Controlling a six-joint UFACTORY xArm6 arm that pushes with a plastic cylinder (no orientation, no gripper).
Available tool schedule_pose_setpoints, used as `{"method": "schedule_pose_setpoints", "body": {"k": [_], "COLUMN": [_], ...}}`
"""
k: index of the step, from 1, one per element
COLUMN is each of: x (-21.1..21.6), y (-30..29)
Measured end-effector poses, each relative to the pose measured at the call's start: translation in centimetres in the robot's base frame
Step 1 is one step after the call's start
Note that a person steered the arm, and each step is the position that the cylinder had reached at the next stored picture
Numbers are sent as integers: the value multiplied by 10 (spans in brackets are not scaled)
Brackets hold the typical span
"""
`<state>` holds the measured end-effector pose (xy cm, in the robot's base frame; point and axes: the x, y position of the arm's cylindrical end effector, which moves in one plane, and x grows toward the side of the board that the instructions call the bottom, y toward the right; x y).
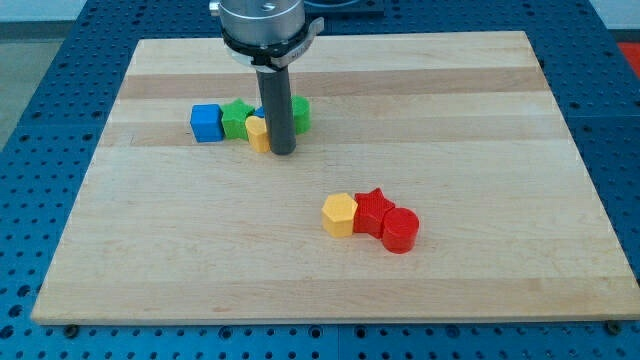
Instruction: Move the red star along with the yellow hexagon close to the bottom of the heart
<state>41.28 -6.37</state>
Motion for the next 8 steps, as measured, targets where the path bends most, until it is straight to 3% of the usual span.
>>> {"method": "schedule_pose_setpoints", "body": {"k": [2, 3, 4, 5, 6, 8], "x": [0, 16, 59, 102, 119, 116], "y": [86, 156, 199, 209, 193, 129]}}
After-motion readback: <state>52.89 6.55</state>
